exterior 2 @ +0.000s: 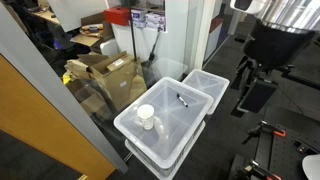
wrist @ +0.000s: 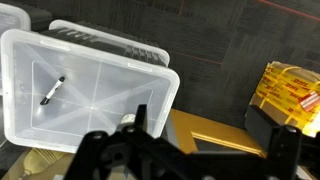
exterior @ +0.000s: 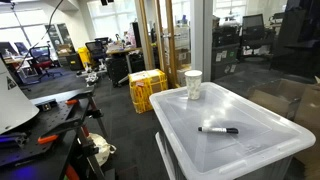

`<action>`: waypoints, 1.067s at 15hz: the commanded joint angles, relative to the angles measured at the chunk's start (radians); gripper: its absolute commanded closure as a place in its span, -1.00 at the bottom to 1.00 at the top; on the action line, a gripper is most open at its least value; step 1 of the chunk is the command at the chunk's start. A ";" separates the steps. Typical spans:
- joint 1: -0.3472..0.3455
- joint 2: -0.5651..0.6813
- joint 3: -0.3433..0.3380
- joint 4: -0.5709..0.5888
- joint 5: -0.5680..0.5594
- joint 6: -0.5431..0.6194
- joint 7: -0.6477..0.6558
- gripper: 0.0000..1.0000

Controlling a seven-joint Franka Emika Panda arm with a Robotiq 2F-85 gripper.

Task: Put the marker inside the cup

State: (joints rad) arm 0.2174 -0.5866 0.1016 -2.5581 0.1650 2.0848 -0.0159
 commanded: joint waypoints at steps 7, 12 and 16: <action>-0.020 0.002 0.013 0.002 -0.010 0.012 0.011 -1.00; -0.071 0.015 0.035 -0.003 -0.081 0.101 0.068 -1.00; -0.128 0.040 0.051 -0.008 -0.153 0.192 0.148 -1.00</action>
State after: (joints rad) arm 0.1391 -0.5672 0.1242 -2.5593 0.0619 2.2084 0.0631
